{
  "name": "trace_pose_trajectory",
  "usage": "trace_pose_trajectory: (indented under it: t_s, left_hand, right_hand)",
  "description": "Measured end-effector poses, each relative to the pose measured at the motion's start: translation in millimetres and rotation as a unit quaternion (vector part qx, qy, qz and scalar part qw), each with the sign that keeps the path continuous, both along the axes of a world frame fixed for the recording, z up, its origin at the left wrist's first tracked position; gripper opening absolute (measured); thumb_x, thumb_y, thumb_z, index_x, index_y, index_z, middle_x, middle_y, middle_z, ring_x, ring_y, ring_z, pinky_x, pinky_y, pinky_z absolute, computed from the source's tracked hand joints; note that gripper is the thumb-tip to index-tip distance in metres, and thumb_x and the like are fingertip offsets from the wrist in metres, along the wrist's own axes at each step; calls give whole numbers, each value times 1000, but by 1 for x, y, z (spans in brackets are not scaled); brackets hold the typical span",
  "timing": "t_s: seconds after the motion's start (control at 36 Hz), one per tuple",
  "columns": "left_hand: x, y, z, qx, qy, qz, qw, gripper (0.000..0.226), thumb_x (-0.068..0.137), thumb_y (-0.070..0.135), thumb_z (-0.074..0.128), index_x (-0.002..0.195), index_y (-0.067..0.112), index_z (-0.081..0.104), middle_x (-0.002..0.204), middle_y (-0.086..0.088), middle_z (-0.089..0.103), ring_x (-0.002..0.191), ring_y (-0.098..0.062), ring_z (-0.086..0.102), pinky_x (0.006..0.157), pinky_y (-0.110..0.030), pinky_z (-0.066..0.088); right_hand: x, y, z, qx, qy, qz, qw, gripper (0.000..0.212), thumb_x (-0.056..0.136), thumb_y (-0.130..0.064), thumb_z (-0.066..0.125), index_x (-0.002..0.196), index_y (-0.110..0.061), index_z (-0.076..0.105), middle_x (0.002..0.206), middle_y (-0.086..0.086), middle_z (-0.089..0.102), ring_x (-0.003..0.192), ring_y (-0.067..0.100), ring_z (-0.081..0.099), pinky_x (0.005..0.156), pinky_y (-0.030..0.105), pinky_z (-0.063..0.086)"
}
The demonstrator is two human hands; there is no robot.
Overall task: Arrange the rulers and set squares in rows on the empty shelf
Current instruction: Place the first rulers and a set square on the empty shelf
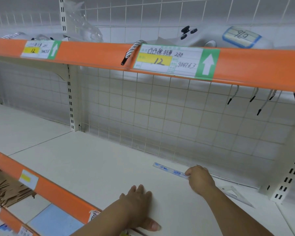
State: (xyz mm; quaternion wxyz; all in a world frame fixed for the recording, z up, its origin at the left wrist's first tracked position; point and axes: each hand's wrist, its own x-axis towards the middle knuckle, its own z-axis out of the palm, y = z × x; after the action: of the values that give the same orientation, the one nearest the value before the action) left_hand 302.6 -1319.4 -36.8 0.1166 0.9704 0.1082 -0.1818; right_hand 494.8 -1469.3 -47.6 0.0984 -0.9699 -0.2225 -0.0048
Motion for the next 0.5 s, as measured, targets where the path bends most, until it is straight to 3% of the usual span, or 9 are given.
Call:
trace_pose_trajectory:
  t_s: [0.17,0.31,0.5]
  left_hand:
    - [0,2,-1,-7,-1,-1,1000,100,79,62,62,152,16,10,159,-7,1,148,-29,-4,116,-56,15]
    - [0,0,1,-9,-1,-2,1000,101,80,61,62,153,16,9,160,-9,-3,148,-29,-5,117,-56,14]
    - [-1,1,-3,17,-3,-11,1000,98,79,67,58,150,15,14,157,-9,8,148,-31,1,114,-55,22]
  right_hand:
    - [-5,1,0,-1,-6,-5,1000,35,95,-9,47,121,-25,63,131,8,49,127,24,41,99,27,43]
    - [-10,0,-2,19,-40,-9,999,25,96,-14,47,113,-21,64,106,4,47,113,22,45,84,25,46]
    - [-31,-1,0,49,-66,-6,997,27,98,-20,42,116,-20,62,117,5,50,115,22,44,89,29,46]
